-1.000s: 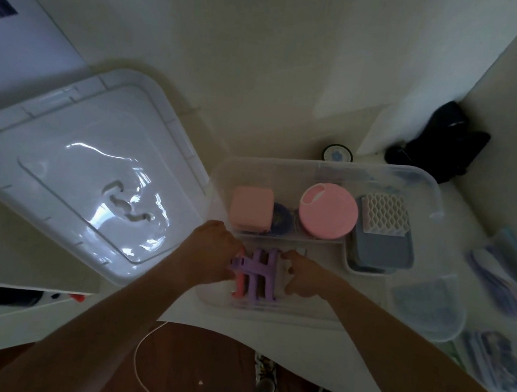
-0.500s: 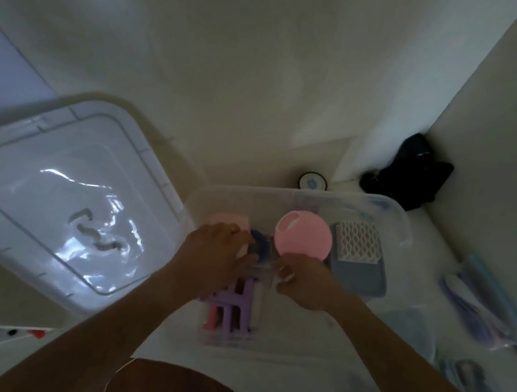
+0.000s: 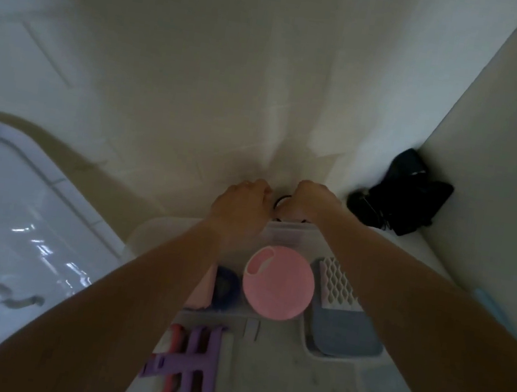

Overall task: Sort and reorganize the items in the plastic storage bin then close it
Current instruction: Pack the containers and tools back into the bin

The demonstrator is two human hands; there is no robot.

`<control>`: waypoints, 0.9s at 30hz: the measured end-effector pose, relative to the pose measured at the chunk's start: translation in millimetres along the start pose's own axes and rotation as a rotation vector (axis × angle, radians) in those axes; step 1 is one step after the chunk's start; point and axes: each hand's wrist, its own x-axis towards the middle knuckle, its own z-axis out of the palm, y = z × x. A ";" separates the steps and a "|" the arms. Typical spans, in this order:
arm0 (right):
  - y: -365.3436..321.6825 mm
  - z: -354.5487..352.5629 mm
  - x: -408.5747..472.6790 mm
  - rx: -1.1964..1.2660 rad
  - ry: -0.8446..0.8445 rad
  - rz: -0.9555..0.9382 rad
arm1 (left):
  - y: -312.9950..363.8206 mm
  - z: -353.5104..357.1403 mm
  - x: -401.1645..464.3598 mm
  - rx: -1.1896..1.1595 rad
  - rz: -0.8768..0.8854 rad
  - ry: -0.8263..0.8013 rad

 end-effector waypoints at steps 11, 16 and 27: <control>-19.6 -51.2 -40.5 0.019 0.310 -0.107 | 13.9 -12.5 -18.7 -0.128 0.050 0.167; -3.9 -120.3 -151.6 0.062 0.395 -0.210 | 54.6 -59.0 -80.1 -0.343 0.227 0.331; 99.9 -46.2 -303.5 -0.108 0.073 0.015 | 106.6 6.9 -227.0 -0.443 0.233 -0.277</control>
